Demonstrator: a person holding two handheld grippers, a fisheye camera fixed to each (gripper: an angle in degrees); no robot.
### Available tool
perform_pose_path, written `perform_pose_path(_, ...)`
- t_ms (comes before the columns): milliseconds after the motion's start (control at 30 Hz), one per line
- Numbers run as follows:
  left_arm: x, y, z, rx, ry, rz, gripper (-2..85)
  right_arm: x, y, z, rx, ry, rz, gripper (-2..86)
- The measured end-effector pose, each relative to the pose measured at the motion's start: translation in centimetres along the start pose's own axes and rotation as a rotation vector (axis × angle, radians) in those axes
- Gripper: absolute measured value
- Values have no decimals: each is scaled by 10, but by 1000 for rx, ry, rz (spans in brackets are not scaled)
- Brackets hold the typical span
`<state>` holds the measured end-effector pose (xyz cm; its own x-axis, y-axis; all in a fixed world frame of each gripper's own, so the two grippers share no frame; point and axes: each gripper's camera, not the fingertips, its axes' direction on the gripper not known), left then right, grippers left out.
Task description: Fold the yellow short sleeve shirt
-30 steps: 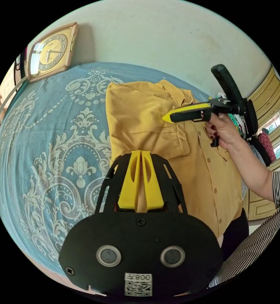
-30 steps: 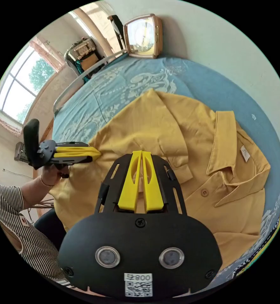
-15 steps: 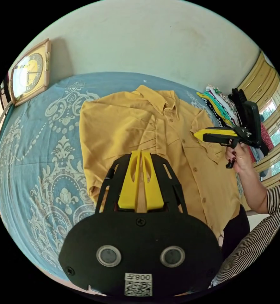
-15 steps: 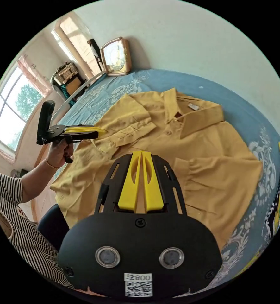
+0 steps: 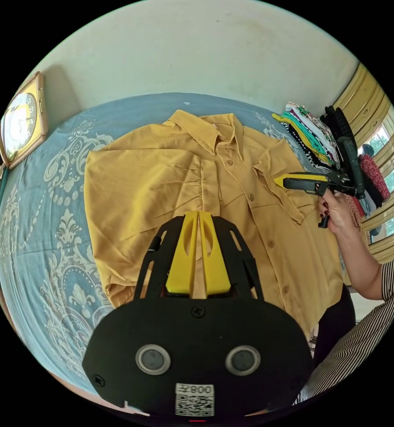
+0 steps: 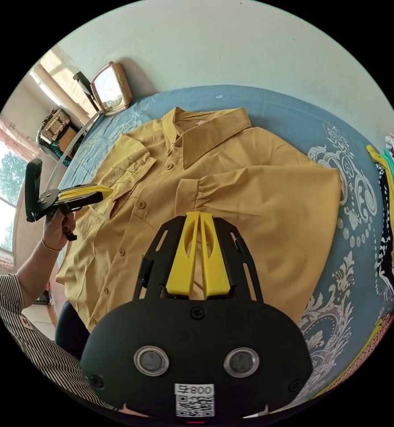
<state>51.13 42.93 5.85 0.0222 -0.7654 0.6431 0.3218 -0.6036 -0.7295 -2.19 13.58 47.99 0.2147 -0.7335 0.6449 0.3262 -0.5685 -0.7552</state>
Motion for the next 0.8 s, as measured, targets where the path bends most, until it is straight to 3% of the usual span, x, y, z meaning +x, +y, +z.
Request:
perform_pose_path(267, -6, 19, -16, -48, 8, -28, 3, 33, 12, -54, 53, -14, 59, 1)
perform_pose_path(500, -9, 72, -71, 21, 73, -56, 4, 62, 15, -114, 73, -66, 118, 1)
perform_pose_path(667, -22, 163, -120, 63, 311, -171, 8, 74, 94, -202, 81, -132, 147, 2)
perform_pose_path(800, -29, 232, -156, 50, 352, -287, 14, 88, 180, -265, 62, -208, 210, 2)
